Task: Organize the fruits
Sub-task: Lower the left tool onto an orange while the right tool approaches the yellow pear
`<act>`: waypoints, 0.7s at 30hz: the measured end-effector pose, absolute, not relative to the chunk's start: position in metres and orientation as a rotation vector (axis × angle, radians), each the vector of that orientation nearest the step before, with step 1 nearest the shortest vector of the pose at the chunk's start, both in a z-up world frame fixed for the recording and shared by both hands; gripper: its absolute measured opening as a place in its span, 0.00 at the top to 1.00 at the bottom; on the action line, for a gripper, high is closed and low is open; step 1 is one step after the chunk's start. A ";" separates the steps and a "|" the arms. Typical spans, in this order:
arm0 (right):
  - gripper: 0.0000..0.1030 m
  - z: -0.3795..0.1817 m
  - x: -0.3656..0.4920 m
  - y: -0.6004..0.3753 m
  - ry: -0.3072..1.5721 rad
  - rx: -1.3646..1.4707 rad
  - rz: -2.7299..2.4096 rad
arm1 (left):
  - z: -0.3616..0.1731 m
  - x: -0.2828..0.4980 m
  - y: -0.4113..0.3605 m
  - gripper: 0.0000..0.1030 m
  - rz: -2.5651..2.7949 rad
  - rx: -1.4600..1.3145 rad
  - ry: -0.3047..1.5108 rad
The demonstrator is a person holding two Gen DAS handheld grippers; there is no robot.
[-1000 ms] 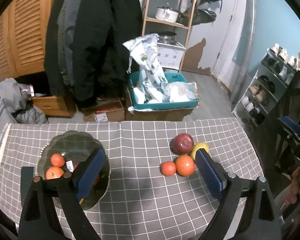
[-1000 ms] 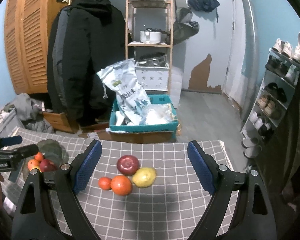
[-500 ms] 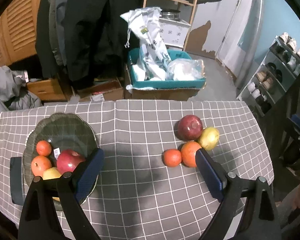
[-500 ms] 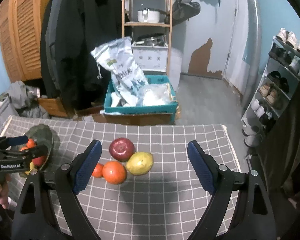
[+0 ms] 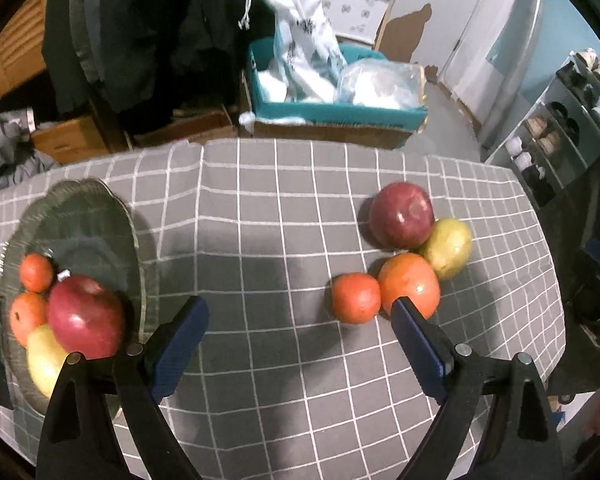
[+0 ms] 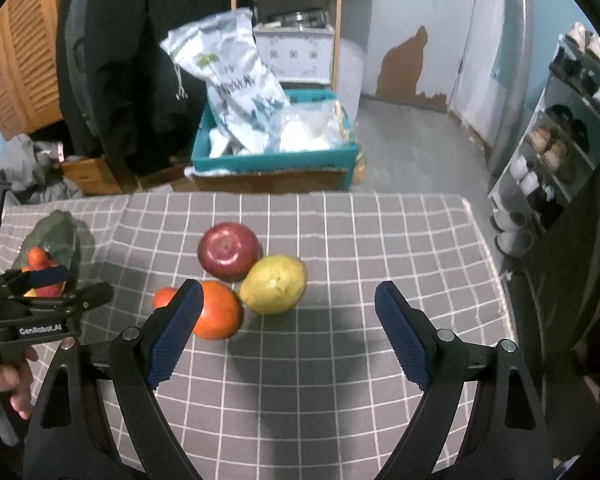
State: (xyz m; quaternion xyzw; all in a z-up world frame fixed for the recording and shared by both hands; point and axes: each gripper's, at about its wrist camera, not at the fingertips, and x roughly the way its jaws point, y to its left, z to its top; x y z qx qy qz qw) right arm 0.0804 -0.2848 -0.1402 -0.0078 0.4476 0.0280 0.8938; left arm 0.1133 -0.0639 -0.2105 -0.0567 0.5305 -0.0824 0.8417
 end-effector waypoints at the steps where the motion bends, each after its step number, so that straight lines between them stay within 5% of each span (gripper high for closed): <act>1: 0.16 -0.144 0.083 -0.285 0.940 -0.012 0.058 | -0.215 0.115 -0.064 0.09 -0.177 -0.123 1.129; 21: 0.16 -0.219 0.118 -0.291 1.128 0.068 0.033 | -0.274 0.134 -0.096 0.10 -0.250 -0.073 1.235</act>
